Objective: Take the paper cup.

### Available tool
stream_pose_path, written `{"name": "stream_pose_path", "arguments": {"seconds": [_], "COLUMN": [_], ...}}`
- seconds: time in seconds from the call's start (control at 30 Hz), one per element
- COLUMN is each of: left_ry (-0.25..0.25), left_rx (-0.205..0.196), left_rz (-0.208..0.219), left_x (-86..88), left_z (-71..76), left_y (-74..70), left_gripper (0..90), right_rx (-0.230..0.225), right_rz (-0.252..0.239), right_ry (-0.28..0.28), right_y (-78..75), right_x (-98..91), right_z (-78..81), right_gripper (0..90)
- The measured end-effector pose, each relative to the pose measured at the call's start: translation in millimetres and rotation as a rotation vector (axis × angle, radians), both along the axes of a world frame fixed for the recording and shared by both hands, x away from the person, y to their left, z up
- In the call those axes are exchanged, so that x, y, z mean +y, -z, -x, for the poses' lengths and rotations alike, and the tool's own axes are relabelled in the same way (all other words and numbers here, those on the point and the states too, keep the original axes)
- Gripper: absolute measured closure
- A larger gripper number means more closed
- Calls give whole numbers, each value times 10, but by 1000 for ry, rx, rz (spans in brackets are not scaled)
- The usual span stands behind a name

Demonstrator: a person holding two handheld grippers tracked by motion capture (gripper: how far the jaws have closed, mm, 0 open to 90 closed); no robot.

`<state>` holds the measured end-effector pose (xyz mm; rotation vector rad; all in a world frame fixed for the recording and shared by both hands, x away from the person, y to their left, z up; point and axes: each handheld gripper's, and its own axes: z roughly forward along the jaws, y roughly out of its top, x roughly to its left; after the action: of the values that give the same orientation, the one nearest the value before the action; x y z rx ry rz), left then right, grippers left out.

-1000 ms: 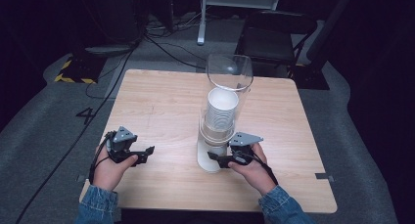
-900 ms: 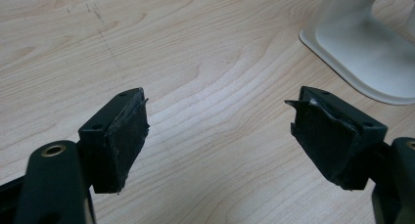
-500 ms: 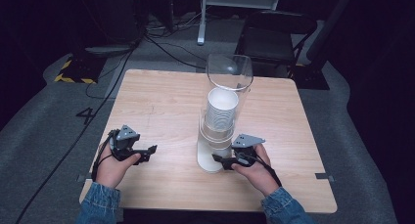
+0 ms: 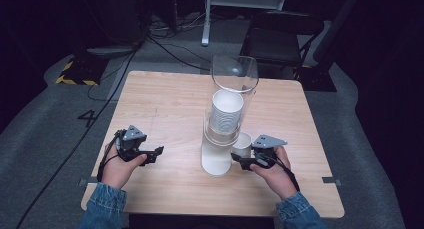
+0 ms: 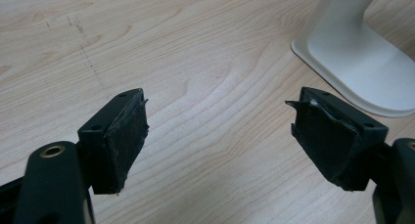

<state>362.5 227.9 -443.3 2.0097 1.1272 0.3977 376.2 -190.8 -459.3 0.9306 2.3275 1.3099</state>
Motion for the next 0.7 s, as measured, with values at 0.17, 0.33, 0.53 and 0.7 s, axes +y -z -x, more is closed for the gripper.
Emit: {"name": "stream_pose_path", "arguments": {"seconds": [0.17,0.33,0.53,0.7], "left_ry": [-1,-8,-5,-13], "left_rx": [5,7,20,29], "left_rz": [0,1,-9,-11], "left_x": [2,15,25,58], "left_z": [-1,7,10,31], "left_y": [7,8,34,58], "left_gripper": [206,206,207,210], "right_rx": [-11,-28,-51,-59], "right_rz": [-14,-39,-65,-81], "right_ry": [35,71,121,164], "right_y": [-52,-129,-234,-298], "right_x": [-126,-234,-403,-544], "right_z": [-33,-72,-163,-254], "right_gripper": [348,346,342,339]}}
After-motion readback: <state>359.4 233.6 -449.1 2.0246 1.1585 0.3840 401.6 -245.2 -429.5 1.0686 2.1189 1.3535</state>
